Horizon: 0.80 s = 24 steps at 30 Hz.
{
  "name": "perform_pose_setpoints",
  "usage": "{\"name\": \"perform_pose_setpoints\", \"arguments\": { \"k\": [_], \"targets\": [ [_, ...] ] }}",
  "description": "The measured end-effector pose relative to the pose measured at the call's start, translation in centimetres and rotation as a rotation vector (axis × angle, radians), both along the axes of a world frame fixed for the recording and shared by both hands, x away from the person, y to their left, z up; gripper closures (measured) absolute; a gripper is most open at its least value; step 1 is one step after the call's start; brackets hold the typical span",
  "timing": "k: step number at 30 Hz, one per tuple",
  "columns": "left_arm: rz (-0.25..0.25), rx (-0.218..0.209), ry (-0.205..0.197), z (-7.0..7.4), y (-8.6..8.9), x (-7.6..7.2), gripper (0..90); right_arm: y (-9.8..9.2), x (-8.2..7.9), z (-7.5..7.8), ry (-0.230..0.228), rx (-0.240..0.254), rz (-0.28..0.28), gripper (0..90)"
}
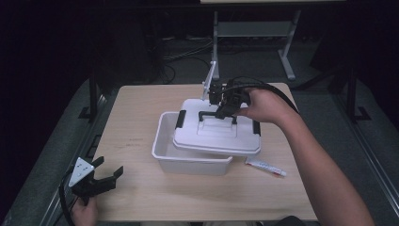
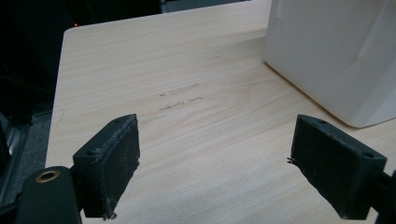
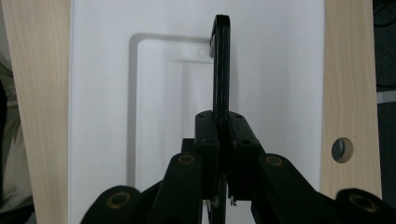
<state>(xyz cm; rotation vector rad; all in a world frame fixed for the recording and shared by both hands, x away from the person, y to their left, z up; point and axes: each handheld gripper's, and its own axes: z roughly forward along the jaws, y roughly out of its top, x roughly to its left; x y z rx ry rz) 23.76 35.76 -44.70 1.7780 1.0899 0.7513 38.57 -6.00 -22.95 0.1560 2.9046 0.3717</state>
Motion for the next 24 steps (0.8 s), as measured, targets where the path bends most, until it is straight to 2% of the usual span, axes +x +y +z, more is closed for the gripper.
{"name": "perform_pose_setpoints", "arguments": {
  "k": [12, 24],
  "targets": [
    [0.000, -0.002, 0.000, 0.0, 0.0, 0.0, 15.1, -1.0, -0.1, 0.4, -0.003, 0.008, -0.013, 84.2],
    [-0.001, -0.001, 0.003, -0.1, -0.1, 0.0, 15.1, -3.0, -0.1, 0.2, -0.001, 0.015, -0.039, 84.2]
  ]
}}
